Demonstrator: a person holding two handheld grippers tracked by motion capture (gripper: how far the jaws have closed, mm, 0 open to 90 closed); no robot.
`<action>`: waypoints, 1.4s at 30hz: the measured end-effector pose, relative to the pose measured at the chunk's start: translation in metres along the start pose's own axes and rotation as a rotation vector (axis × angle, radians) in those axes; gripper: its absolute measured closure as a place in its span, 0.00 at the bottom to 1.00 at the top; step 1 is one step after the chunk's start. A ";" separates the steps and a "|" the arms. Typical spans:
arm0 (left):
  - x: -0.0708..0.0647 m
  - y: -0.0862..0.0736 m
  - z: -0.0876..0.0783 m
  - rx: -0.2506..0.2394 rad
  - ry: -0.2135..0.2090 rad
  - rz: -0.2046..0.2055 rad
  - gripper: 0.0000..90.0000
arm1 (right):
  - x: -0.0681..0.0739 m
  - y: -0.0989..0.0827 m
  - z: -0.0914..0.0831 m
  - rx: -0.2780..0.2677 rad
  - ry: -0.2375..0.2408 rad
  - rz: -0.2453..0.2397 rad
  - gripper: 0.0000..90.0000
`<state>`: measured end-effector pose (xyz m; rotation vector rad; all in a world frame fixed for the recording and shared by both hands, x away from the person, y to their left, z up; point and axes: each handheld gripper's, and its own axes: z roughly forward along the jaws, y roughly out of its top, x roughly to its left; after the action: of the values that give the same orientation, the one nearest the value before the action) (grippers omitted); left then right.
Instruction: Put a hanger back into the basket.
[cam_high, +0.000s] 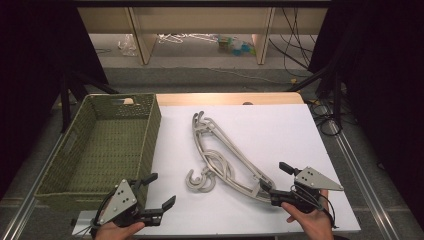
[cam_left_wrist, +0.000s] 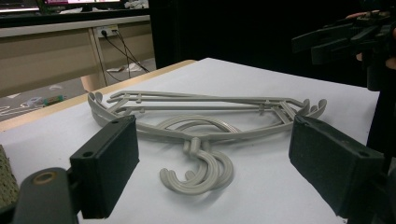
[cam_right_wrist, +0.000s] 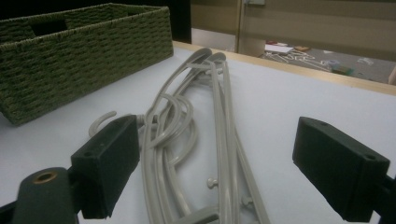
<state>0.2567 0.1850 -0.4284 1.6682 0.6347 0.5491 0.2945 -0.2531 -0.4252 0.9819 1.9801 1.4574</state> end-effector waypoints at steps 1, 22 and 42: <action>0.000 0.000 0.000 0.000 0.001 0.001 0.17 | 0.000 0.000 0.000 0.005 -0.002 0.003 0.18; -0.002 0.000 0.002 0.010 0.000 0.018 0.17 | 0.012 0.003 0.013 0.104 0.075 -0.068 0.17; -0.003 -0.001 0.004 0.023 -0.010 0.036 0.17 | 0.049 0.006 0.087 0.455 0.156 -0.330 0.38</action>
<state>0.2567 0.1801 -0.4300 1.7059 0.6062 0.5609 0.3296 -0.1618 -0.4452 0.6771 2.5132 0.9483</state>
